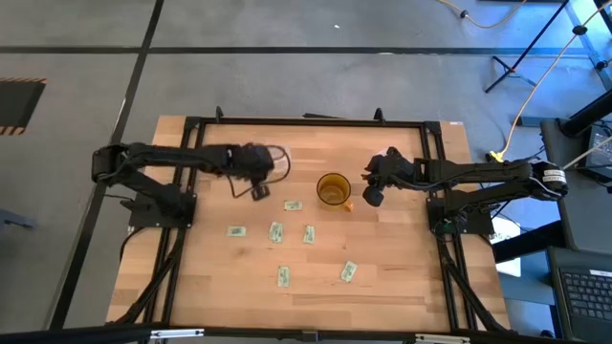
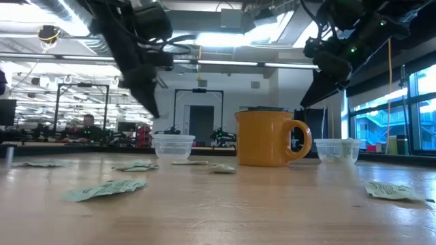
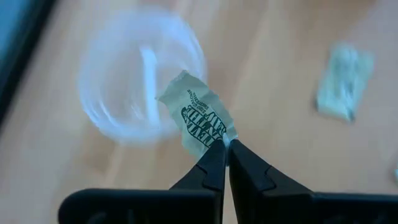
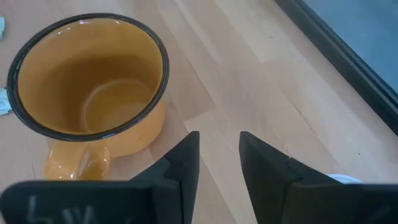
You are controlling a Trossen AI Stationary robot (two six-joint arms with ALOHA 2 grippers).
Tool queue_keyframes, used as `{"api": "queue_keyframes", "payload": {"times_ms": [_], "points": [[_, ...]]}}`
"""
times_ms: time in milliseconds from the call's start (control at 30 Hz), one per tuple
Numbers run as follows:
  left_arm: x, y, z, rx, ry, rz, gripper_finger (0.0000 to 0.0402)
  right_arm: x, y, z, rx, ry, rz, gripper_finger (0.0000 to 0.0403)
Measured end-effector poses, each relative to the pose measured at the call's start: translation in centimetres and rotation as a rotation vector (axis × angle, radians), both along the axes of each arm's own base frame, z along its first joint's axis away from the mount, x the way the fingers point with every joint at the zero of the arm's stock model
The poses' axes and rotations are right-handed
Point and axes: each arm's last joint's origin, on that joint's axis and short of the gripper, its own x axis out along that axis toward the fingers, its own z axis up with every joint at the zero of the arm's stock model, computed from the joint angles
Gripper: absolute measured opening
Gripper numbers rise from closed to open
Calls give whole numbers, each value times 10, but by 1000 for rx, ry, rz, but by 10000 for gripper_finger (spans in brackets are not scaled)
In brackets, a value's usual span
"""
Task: Pick and place Stevia / Truvia into bins
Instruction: Put the white stevia packet into the left transparent container
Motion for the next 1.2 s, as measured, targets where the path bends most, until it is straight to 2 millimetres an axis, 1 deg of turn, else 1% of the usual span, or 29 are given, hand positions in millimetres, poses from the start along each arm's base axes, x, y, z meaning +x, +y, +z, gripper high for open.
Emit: {"api": "queue_keyframes", "payload": {"times_ms": [100,167,300,467,600,767,933,1067,1200], "points": [[2,19,4,42,-64,-35,7,1,0,2,-4,-22,1,117],[3,29,3,60,-71,-31,7,2,0,2,-6,-30,1,117],[11,45,-1,72,-23,-32,6,3,0,3,-8,-37,2,117],[25,65,-9,59,37,-16,6,2,0,3,-7,-36,1,117],[32,76,-18,38,91,7,6,2,0,3,-7,-36,2,117],[36,78,-30,17,135,5,16,2,0,2,-7,-35,1,117],[34,77,-34,0,170,4,39,2,0,2,-7,-34,2,117],[32,76,-28,5,161,3,56,2,0,2,-7,-33,2,117],[28,73,-15,20,131,4,69,2,0,2,-7,-33,2,117]]}}
